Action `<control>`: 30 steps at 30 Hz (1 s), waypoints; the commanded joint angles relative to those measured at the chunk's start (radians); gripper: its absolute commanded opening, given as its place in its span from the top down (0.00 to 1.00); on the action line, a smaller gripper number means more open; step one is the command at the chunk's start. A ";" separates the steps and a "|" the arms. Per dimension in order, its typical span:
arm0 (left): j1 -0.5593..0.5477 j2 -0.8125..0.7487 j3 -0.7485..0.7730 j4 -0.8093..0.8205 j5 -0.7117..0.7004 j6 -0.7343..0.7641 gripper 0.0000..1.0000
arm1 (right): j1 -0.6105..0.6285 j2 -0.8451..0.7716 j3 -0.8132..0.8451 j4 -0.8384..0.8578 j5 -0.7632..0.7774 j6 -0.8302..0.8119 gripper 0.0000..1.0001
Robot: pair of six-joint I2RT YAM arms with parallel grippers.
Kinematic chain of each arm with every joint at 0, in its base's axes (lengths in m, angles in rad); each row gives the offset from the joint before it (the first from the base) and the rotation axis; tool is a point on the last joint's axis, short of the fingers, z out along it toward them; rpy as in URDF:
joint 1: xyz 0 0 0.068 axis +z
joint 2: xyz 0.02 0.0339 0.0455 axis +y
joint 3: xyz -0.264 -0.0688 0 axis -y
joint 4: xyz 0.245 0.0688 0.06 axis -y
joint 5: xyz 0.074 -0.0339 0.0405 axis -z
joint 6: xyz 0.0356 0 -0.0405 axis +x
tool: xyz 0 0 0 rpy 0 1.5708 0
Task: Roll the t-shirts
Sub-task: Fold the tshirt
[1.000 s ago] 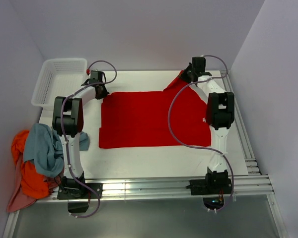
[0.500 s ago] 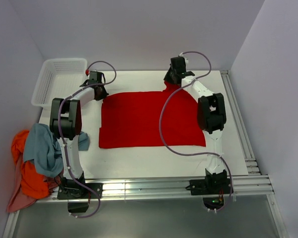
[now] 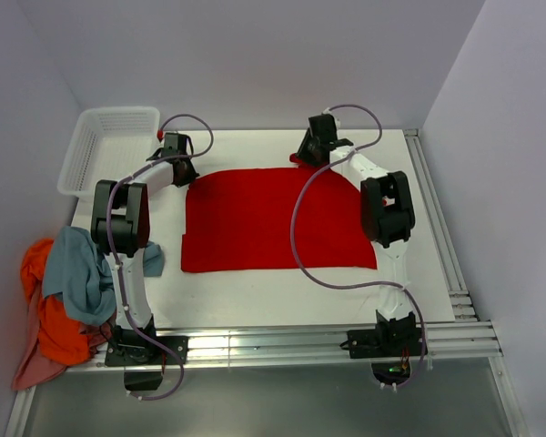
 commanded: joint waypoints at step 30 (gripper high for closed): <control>-0.008 -0.033 0.003 0.013 0.017 0.010 1.00 | -0.259 0.027 -0.183 0.263 -0.352 0.375 0.58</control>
